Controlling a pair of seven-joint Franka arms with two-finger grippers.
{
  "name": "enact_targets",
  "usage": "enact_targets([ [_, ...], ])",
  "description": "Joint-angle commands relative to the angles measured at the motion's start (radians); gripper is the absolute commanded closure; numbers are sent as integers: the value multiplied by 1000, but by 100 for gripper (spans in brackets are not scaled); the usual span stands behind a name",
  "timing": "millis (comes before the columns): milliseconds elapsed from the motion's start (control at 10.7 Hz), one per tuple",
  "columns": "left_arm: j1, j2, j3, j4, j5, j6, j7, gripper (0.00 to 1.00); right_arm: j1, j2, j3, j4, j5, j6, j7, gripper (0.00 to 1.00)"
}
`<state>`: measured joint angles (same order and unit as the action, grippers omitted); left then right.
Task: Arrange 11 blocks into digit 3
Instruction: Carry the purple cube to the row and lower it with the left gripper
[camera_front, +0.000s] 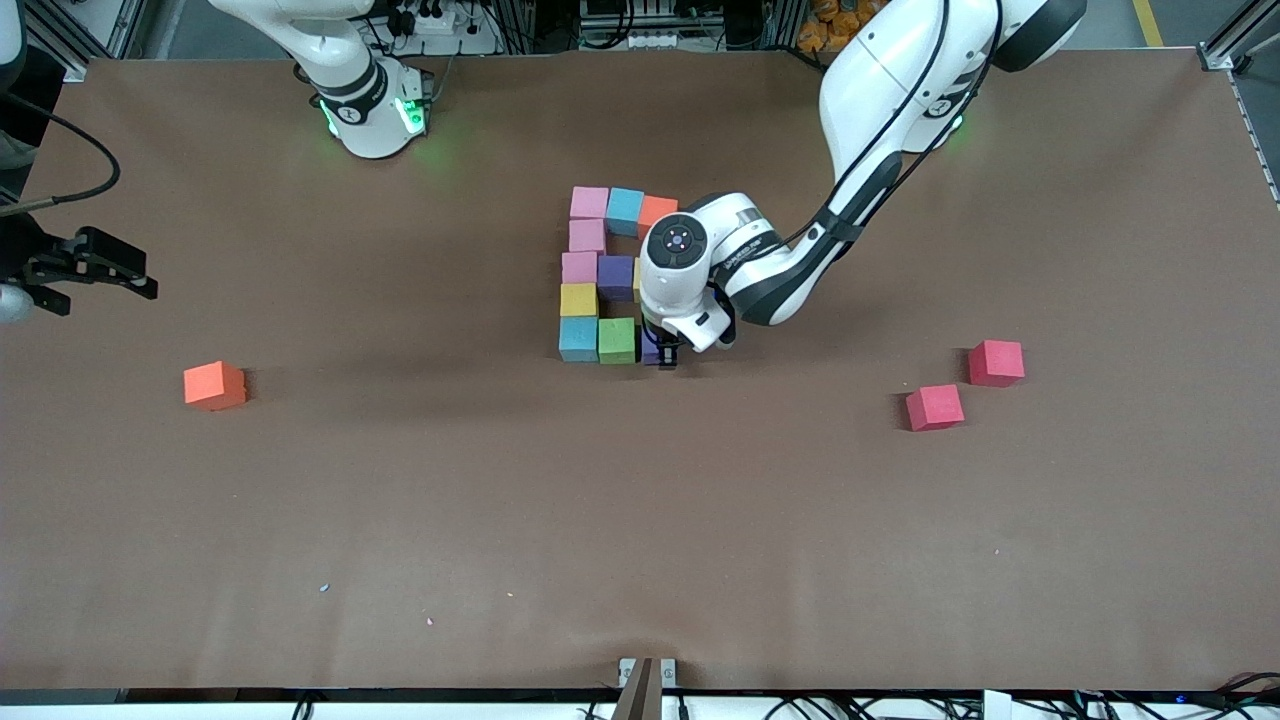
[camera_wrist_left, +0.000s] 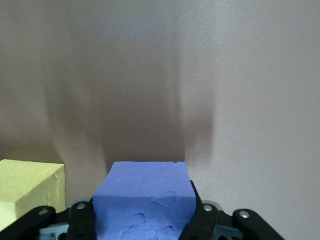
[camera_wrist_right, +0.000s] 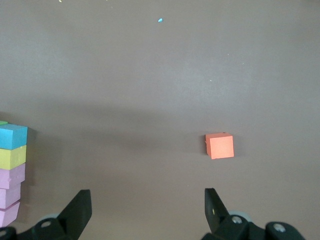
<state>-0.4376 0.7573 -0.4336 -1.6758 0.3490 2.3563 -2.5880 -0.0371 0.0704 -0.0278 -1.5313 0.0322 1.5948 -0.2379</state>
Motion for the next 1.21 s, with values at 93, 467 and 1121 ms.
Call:
enact_targets([
  [93, -27, 7, 15, 24, -16, -22, -14, 87, 34, -20, 9, -20, -32, 22, 8, 0],
  [467, -41, 14, 15, 27, -16, -22, -14, 86, 39, -21, 12, -1, -34, 25, 11, 0],
  [1121, -66, 42, 55, 64, -12, -22, -12, 82, 72, -101, 17, -6, -3, -5, 84, 0],
])
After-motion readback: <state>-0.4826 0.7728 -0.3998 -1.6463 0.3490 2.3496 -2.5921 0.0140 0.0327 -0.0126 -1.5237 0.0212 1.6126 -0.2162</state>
